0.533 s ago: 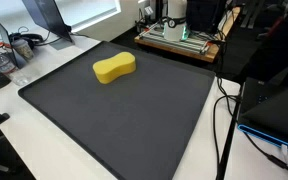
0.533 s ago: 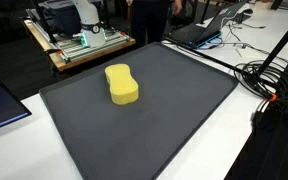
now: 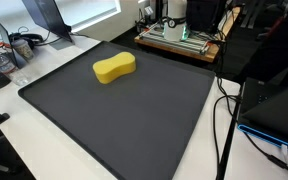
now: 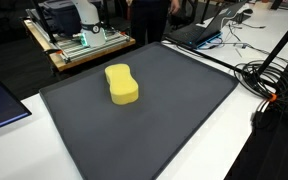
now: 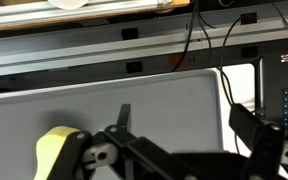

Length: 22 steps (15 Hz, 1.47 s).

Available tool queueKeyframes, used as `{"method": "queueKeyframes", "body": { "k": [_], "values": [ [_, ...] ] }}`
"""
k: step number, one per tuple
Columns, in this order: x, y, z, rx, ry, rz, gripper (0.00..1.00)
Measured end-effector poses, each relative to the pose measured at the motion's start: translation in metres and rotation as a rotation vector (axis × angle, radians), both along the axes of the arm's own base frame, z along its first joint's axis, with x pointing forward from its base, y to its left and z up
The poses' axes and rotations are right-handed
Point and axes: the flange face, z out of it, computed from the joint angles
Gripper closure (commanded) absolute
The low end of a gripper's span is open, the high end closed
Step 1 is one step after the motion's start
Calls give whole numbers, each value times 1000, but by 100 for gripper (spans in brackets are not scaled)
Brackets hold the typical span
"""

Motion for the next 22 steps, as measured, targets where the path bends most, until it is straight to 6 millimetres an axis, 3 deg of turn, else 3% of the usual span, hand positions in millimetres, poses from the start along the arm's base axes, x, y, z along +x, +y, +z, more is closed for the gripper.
{"method": "queueKeyframes", "body": {
  "k": [7,12,15,17,19,21,22],
  "values": [
    [1,2,1,15,-4,9,0],
    [6,16,9,124,-37,34,0],
    [15,12,12,190,-52,42,1],
    [22,4,12,225,-55,45,11],
    [29,-3,12,254,-54,48,38],
    [33,-7,11,271,-51,50,48],
    [34,-8,10,274,-50,51,47]
  ]
}}
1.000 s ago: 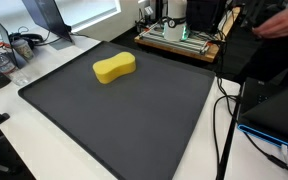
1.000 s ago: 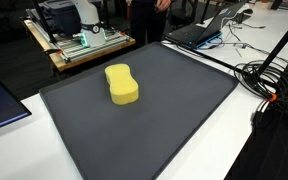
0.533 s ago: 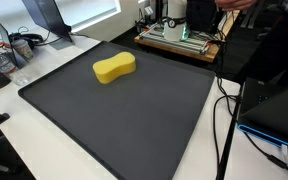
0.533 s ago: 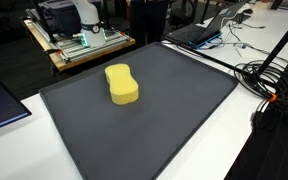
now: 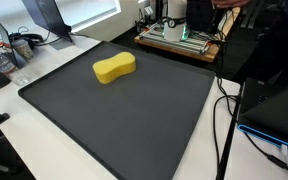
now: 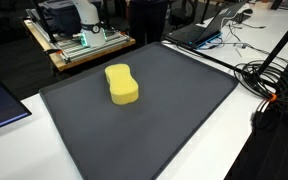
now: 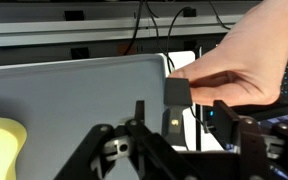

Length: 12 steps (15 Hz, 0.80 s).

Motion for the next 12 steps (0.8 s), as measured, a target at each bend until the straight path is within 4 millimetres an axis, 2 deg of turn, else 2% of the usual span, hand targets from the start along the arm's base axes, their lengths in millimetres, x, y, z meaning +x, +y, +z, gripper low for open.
{"method": "queueKeyframes", "body": {
  "k": [3,4,6,7,8,9,12],
  "values": [
    [2,-2,-1,6,1,2,66],
    [2,-2,-1,7,1,2,66],
    [3,-2,-1,7,1,4,80],
    [3,-2,-2,7,2,5,91],
    [3,-2,-2,7,3,5,92],
    [3,-2,-3,7,3,6,100],
    [3,-2,-3,8,4,9,97]
  ]
}}
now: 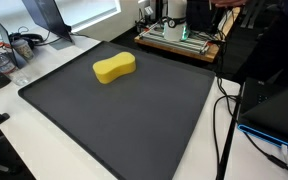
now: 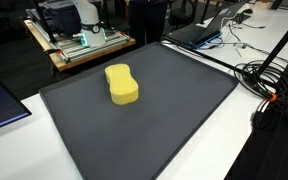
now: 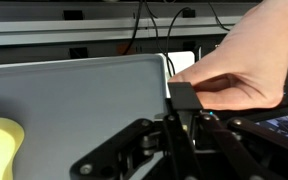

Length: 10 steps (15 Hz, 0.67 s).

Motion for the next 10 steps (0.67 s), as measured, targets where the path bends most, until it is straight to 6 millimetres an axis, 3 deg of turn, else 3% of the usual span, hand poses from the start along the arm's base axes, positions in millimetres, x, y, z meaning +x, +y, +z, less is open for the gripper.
{"method": "queueKeyframes", "body": {
  "k": [6,10],
  "values": [
    [1,0,0,3,-9,0,97],
    [13,0,5,-6,-101,-21,97]
  ]
}}
